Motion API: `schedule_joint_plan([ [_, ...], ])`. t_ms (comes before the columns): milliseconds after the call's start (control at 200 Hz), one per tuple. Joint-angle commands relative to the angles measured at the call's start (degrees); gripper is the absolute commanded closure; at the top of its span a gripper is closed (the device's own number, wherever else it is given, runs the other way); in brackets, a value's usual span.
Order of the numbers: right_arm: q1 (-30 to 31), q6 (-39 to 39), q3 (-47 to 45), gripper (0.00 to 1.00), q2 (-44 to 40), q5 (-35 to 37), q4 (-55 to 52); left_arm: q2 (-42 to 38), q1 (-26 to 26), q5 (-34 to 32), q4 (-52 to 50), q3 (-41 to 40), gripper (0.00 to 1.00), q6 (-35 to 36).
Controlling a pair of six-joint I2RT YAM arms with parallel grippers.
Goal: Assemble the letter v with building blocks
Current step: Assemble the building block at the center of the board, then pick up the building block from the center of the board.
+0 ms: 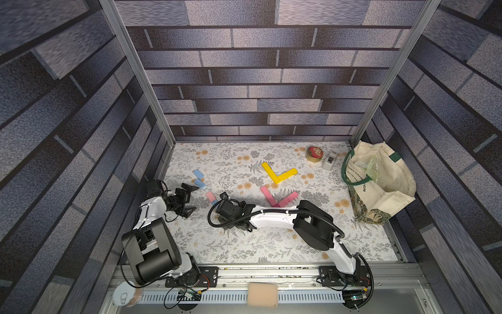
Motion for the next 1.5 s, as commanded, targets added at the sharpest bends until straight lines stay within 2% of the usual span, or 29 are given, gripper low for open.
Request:
schedule_joint_plan([
  [0, -1.3, 0.2, -0.1, 0.0, 0.8, 0.3, -4.0, 0.3, -0.3, -0.7, -0.7, -0.1, 0.0, 0.5],
  [621, -2.7, 0.9, -0.4, 0.0, 0.9, -3.0, -3.0, 0.4, -0.1, -1.1, -1.5, -0.2, 0.0, 1.5],
  [997, -2.9, -0.6, -4.0, 0.0, -5.6, -2.0, -3.8, 1.1, -0.5, -0.9, -2.2, 0.0, 0.0, 2.2],
  [1107, -4.3, -2.0, -2.7, 0.0, -9.4, -1.1, -6.6, 2.5, -2.9, -6.7, -7.1, 5.4, 0.0, 5.5],
  [1217, -8.2, -2.5, 2.3, 0.0, -13.1, -2.3, -12.4, 8.0, -8.4, -20.4, -15.8, 16.7, 0.0, 11.4],
  [1278, -10.1, -3.8, 5.6, 0.0, -14.0, -2.8, -15.1, 12.7, -11.1, -25.7, -19.8, 22.9, 0.0, 13.1],
  [1493, -11.6, -8.7, 8.2, 0.0, -18.3, -0.7, -16.1, 26.8, -13.9, -31.2, -21.6, 35.6, 0.15, 12.4],
])
